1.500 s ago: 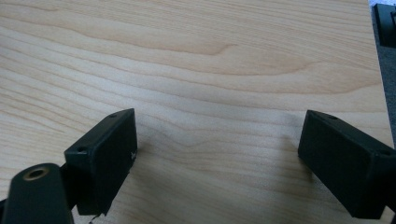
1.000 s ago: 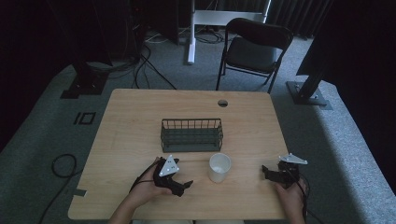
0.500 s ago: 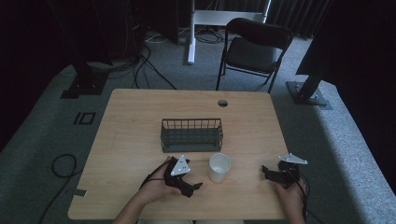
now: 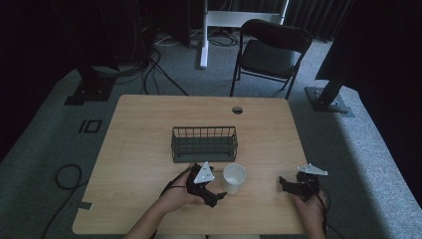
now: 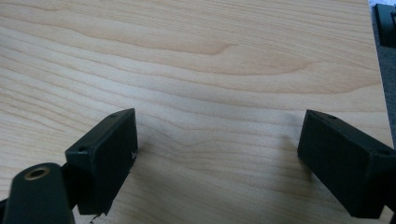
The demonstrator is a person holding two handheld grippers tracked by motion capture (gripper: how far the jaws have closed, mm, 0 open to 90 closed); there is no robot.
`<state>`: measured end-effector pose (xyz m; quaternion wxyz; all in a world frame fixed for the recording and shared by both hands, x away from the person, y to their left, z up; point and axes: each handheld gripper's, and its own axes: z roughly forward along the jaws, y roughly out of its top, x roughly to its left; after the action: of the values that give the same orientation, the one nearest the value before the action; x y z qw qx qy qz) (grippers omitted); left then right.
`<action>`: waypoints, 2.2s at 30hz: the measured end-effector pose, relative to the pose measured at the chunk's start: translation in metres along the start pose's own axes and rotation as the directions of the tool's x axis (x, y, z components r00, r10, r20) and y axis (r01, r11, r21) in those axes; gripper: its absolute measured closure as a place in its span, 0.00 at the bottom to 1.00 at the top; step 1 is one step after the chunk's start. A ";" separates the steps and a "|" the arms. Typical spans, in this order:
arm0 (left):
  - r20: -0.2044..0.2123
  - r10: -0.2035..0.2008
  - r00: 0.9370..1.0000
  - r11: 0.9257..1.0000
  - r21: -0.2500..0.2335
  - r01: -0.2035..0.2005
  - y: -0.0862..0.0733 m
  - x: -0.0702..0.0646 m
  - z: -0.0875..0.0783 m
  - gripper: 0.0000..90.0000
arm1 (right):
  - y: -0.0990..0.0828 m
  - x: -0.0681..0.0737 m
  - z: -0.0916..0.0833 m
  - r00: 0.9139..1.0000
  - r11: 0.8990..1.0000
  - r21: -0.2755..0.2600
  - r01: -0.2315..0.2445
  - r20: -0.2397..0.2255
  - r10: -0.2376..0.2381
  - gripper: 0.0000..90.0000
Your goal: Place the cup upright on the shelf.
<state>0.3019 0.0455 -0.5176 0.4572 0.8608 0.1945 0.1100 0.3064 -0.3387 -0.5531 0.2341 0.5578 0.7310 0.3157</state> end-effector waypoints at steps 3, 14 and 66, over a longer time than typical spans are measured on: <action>0.000 0.005 1.000 1.000 0.002 -0.005 0.003 0.000 0.004 0.02 | 0.000 0.000 0.000 1.000 1.000 0.000 0.000 0.000 0.000 0.13; 0.016 0.025 1.000 1.000 -0.012 -0.025 0.015 -0.002 0.016 0.02 | 0.000 0.000 0.000 1.000 1.000 0.000 0.000 0.000 0.000 0.13; 0.018 0.036 0.999 0.994 -0.108 -0.034 0.055 -0.004 0.018 0.23 | 0.000 0.000 0.000 1.000 1.000 0.000 -0.001 0.000 0.001 0.13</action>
<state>0.3173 0.0025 -0.4819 0.5028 0.8392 0.1688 0.1198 0.3064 -0.3387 -0.5531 0.2341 0.5582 0.7306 0.3160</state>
